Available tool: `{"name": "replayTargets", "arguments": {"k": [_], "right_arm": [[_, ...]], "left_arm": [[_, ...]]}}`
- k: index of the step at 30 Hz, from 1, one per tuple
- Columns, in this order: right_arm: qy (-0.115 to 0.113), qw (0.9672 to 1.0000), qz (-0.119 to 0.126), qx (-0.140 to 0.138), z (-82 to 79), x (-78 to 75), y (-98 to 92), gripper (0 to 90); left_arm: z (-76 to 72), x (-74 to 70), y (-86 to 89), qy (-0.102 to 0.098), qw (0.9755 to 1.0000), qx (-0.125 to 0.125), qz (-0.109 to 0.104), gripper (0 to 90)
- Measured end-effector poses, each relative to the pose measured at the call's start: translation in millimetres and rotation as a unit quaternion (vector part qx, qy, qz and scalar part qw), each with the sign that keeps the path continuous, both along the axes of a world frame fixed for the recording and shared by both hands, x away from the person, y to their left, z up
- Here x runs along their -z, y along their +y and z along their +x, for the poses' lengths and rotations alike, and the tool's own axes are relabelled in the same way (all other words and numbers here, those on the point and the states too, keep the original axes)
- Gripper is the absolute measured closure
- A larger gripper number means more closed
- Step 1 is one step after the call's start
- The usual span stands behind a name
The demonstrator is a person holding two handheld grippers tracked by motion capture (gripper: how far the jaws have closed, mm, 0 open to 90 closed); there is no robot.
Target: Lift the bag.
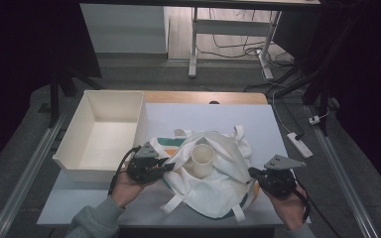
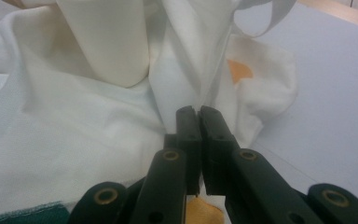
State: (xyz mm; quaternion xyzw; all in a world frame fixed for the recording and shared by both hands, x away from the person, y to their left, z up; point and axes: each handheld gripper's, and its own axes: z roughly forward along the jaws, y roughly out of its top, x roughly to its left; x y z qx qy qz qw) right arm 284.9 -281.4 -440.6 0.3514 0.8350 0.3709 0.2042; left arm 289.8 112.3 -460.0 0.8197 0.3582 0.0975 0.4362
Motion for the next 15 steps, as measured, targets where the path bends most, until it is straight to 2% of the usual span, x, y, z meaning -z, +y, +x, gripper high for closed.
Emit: {"name": "replayTargets", "arguments": {"k": [4,15], "right_arm": [[0.0,1.0,0.0,-0.001,0.6,1.5,0.1,87.8],[-0.03,0.9995,0.009,0.0,-4.7,-7.6,-0.9,87.9]], "left_arm": [[-0.4,-1.5,0.8,-0.002,1.0,0.001,-0.002,72.5],[-1.3,-6.4,5.1,-0.013,0.9997,-0.004,-0.018,72.4]]}}
